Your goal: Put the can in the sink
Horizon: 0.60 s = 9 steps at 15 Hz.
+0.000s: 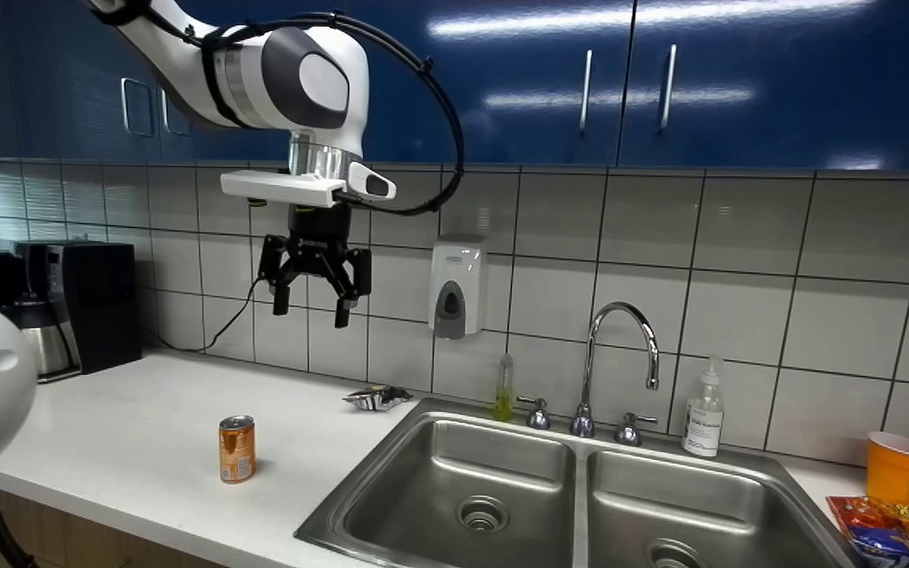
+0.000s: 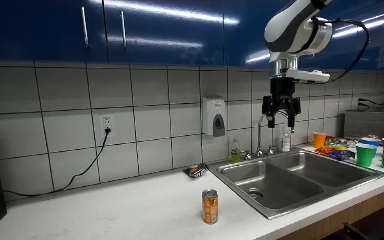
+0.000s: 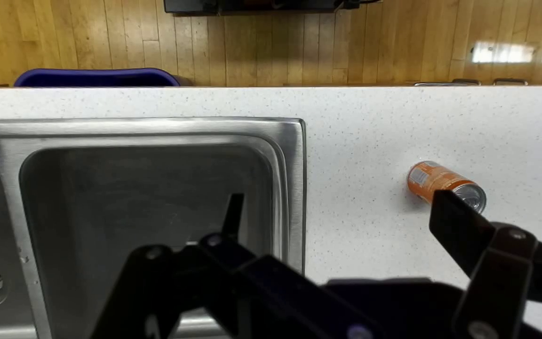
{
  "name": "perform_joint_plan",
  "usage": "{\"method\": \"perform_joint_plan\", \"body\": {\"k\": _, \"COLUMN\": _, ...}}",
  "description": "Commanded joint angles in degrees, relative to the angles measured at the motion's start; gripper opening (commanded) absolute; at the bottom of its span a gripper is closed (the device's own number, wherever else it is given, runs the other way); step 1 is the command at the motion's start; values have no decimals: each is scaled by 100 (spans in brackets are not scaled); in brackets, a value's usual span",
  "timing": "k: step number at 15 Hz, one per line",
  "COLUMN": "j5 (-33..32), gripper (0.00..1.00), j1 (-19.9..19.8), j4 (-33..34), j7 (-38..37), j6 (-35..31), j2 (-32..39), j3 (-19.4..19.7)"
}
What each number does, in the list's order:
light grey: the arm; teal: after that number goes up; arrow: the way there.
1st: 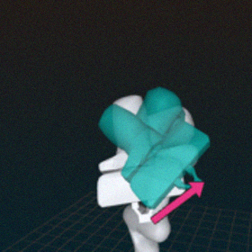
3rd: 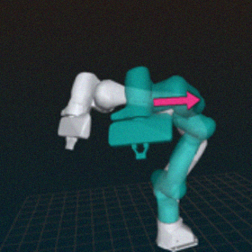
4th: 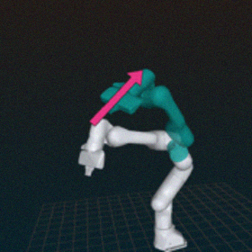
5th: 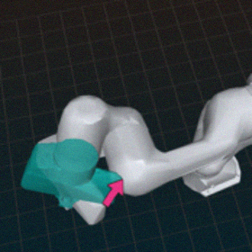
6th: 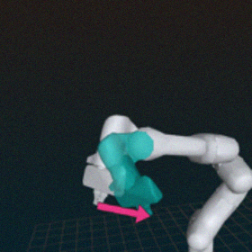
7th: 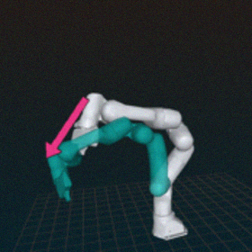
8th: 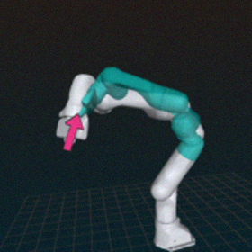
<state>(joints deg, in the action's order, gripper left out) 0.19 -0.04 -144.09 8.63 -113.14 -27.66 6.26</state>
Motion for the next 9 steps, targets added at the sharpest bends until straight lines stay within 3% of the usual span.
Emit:
{"method": "perform_joint_plan", "body": {"k": 1, "j5": 28, "gripper": 100, "j1": -62, "j4": 8, "j7": 22, "j6": 11, "j2": 4, "j3": -58}}
{"method": "perform_joint_plan", "body": {"k": 9, "j5": -7, "gripper": 100, "j1": -49, "j4": 22, "j7": 11, "j6": -113, "j2": 182, "j3": -87}}
